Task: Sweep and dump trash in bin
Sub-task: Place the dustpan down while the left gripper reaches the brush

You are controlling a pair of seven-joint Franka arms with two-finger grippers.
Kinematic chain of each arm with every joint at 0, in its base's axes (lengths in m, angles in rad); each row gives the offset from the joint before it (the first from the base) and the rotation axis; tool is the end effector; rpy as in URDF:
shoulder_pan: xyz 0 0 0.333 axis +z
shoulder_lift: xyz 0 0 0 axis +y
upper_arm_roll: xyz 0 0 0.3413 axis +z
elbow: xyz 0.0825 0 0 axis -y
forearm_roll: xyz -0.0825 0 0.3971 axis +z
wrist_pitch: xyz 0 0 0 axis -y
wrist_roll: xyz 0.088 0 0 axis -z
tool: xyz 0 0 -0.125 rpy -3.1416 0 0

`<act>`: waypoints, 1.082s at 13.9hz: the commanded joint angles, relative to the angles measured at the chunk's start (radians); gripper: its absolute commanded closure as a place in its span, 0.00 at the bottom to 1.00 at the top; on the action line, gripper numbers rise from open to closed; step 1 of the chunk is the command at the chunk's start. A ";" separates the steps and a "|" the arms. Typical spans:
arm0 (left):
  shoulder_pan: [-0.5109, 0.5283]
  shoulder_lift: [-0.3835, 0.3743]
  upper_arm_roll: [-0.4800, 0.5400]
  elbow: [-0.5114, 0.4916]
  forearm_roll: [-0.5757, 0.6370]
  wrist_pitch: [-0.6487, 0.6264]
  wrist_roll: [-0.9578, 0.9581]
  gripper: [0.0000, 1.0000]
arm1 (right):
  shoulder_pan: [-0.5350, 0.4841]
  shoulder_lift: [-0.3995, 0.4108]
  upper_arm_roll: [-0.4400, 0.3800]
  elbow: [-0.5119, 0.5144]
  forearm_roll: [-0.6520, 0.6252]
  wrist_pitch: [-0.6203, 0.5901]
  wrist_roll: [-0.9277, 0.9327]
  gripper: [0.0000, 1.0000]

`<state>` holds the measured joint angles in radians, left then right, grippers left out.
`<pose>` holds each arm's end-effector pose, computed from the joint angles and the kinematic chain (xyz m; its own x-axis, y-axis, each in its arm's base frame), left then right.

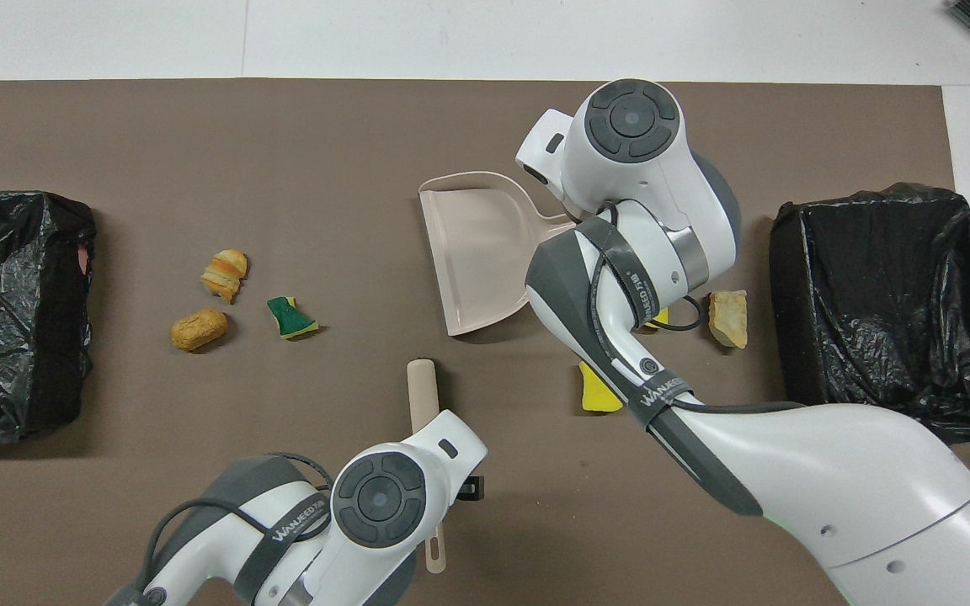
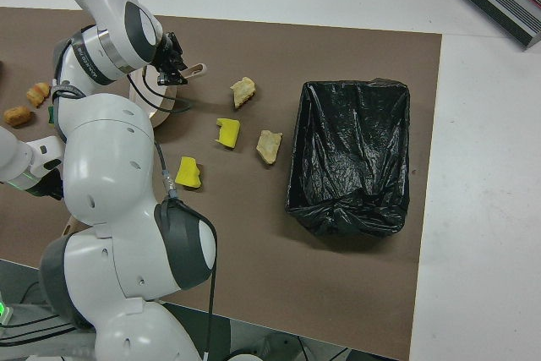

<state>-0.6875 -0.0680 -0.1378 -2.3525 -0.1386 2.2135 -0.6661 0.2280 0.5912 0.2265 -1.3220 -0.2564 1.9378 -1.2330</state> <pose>0.3293 -0.3663 0.3506 0.9904 -0.0726 -0.1179 -0.0697 -0.9972 0.0284 0.6995 0.2768 0.4003 -0.1593 0.9823 -0.0982 0.9833 0.1668 0.0733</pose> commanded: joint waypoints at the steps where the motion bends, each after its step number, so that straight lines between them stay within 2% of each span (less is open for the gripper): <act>1: -0.035 0.002 0.021 -0.007 0.004 0.012 0.008 0.00 | -0.012 0.009 0.014 0.006 -0.014 0.013 -0.033 1.00; 2: -0.047 0.000 0.021 -0.007 0.004 0.002 0.010 0.04 | -0.012 0.009 0.014 0.006 -0.012 0.013 -0.031 1.00; 4: -0.088 -0.010 0.021 -0.020 0.004 -0.021 0.002 0.32 | -0.006 0.006 0.014 0.004 -0.009 0.012 -0.028 1.00; 5: -0.092 -0.010 0.021 -0.021 0.004 -0.023 -0.001 0.43 | 0.002 -0.002 0.014 -0.006 -0.007 0.007 -0.028 1.00; 8: -0.093 -0.013 0.021 -0.040 0.004 -0.028 -0.001 0.51 | 0.008 -0.011 0.014 -0.023 -0.003 0.004 -0.019 1.00; 9: -0.090 -0.012 0.023 -0.039 0.004 -0.029 -0.001 0.85 | 0.010 -0.013 0.014 -0.023 -0.001 0.003 -0.017 1.00; 10: -0.084 -0.010 0.023 -0.034 0.004 -0.031 -0.001 1.00 | 0.016 -0.013 0.016 -0.023 -0.001 -0.002 -0.016 1.00; 12: -0.054 -0.016 0.032 -0.022 0.002 -0.067 0.011 1.00 | 0.021 -0.016 0.016 -0.025 -0.001 -0.003 -0.002 1.00; 15: 0.063 -0.071 0.035 0.045 0.002 -0.256 0.120 1.00 | 0.021 -0.014 0.016 -0.025 -0.001 -0.002 0.004 1.00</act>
<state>-0.6981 -0.0780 -0.1069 -2.3401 -0.1378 2.0724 -0.6131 0.2555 0.5928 0.2364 -1.3310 -0.2564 1.9371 -1.2330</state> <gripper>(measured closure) 0.731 0.674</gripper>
